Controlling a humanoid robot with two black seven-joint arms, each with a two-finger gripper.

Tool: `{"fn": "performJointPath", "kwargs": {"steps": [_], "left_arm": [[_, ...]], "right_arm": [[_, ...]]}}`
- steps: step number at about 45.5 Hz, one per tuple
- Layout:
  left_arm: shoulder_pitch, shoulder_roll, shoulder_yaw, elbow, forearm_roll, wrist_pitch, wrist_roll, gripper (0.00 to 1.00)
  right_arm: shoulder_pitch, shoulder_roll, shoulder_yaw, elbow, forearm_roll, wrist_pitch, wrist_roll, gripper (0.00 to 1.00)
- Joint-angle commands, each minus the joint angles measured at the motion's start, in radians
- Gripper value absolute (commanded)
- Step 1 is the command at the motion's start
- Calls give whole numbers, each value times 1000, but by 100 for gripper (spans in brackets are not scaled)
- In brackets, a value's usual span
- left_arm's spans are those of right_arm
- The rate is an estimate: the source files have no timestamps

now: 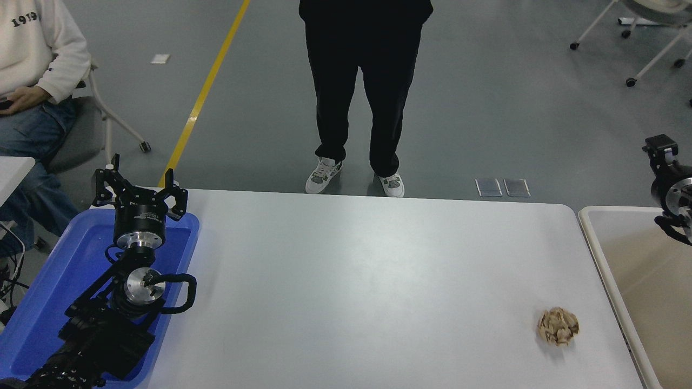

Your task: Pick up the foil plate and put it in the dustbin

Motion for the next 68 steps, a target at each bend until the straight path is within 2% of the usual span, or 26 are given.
{"fn": "performJointPath", "kwargs": {"steps": [1,10,18,28,38,48,52,65,68], "left_arm": [[0,0,0,0,0,0,0,99],[0,0,0,0,0,0,2,99],[0,0,0,0,0,0,0,99],[0,0,0,0,0,0,0,99],[0,0,0,0,0,0,0,99],[0,0,0,0,0,0,0,99],[0,0,0,0,0,0,0,99],[0,0,0,0,0,0,2,99],[0,0,0,0,0,0,0,99]], "right_arm": [[138,-100,-106,282,-187,-11,-30,100],[494,-74,-620,367,-152,-12,-10,100],[680,-17,-834,434,-107,21,1,100],[908,15,-985,620,-106,106,1,100],[1071,107,-1111,769,-103,127,1,100],[1177,195,-1136,781,-43,336,2,100],[1203,232,-1134,796,-2,409,16,100],[1232,316,-1139,856,11,598,71,100],[1238,333,-1137,858,50,630,76,100]]}}
